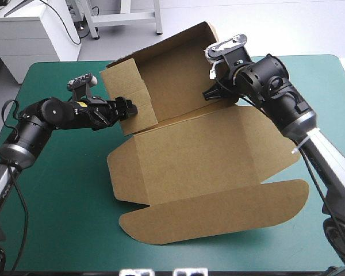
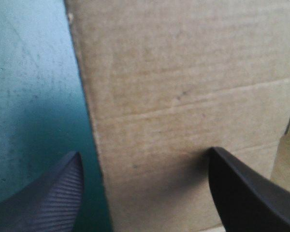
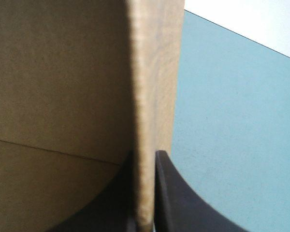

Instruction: Fold the box

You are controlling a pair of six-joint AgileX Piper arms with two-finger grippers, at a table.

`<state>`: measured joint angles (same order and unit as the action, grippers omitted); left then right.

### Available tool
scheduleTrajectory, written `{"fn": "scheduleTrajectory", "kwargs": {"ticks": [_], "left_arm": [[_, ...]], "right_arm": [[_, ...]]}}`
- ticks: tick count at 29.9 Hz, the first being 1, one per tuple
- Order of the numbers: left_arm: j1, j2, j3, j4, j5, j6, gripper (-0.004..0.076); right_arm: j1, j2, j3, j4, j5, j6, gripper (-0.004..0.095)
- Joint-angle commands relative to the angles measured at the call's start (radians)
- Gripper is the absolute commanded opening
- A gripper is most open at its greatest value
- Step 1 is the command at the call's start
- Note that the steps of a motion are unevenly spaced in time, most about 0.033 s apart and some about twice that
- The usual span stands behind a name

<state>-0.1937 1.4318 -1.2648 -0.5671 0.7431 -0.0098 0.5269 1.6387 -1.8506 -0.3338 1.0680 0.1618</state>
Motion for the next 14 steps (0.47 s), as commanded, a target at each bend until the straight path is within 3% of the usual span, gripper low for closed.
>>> {"fn": "scheduleTrajectory", "kwargs": {"ticks": [1, 5, 14], "left_arm": [[-0.002, -0.023, -0.033, 0.014, -0.088, -0.031, 0.0509], [-0.01, -0.021, -0.033, -0.027, -0.176, -0.029, 0.0509], [-0.01, -0.021, -0.033, -0.154, -0.136, 0.036, 0.0509]], "right_arm": [[0.006, -0.06, -0.036, 0.003, -0.066, 0.005, -0.0012], [0.017, -0.065, -0.036, 0.008, -0.066, 0.005, -0.0012], [0.027, -0.078, -0.036, 0.006, -0.07, 0.005, -0.0013]]}}
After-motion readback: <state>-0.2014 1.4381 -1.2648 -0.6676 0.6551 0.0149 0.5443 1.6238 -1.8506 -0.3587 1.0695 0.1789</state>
